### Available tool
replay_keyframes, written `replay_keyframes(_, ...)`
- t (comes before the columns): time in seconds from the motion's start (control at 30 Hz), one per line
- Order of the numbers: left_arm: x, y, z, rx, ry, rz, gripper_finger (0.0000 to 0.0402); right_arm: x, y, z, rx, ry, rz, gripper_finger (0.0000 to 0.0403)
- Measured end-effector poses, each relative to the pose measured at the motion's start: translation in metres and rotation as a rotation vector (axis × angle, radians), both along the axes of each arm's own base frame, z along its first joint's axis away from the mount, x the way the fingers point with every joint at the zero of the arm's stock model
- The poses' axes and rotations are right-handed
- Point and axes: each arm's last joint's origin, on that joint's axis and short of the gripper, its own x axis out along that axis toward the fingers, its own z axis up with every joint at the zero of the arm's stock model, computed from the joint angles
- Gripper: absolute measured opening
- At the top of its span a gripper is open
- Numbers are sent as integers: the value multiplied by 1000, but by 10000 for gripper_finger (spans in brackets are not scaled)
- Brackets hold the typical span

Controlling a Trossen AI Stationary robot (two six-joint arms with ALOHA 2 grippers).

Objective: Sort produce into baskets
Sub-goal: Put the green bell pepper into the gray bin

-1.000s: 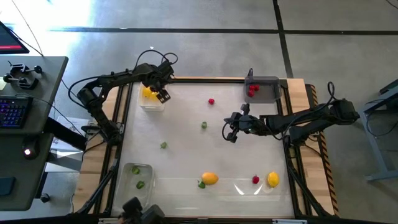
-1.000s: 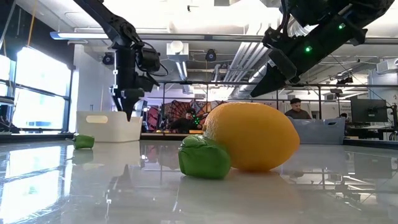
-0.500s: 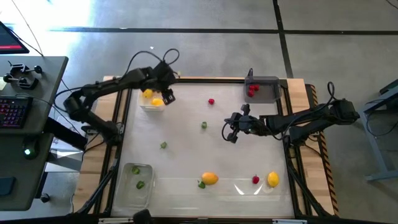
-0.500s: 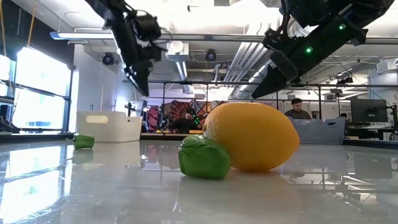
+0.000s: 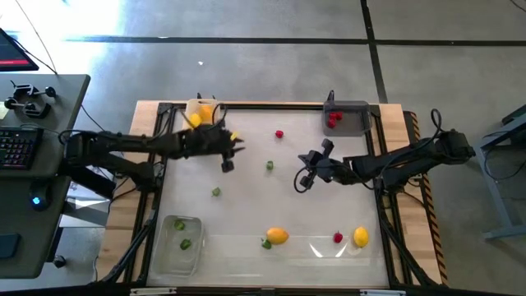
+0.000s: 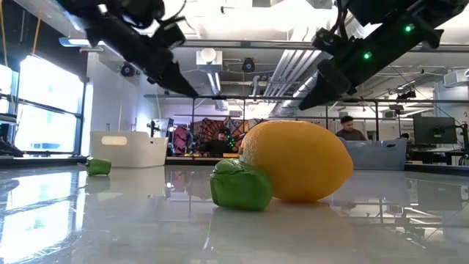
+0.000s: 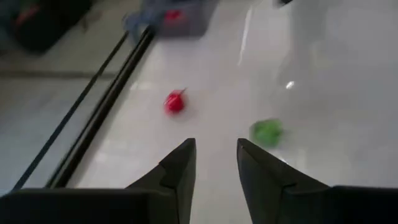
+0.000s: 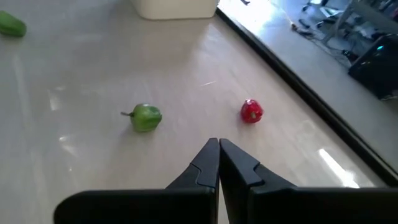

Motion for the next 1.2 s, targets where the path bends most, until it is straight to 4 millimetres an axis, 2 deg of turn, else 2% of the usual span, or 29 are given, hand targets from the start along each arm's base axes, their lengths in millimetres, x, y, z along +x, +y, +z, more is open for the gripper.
replay_keyframes(0.2,-7,-27,-21,-16,-136,-121,96,0,7,2,-36,-21,-10,0)
replay_keyframes(0.37,-16,-42,-37,-7,-244,-184,96,0,13,2,-20,-21,23,0)
replay_keyframes(0.6,-35,-50,-57,-8,-334,-210,96,1,11,-2,213,-34,122,0)
replay_keyframes(0.8,-42,-51,-66,-16,-310,-205,96,16,9,-17,193,-26,165,7)
replay_keyframes(0.97,-42,-50,-65,-10,-313,-206,96,37,12,-37,113,-33,268,41)
replay_keyframes(1.2,-42,-50,-66,-12,-302,-205,96,62,13,-48,84,-14,288,130)
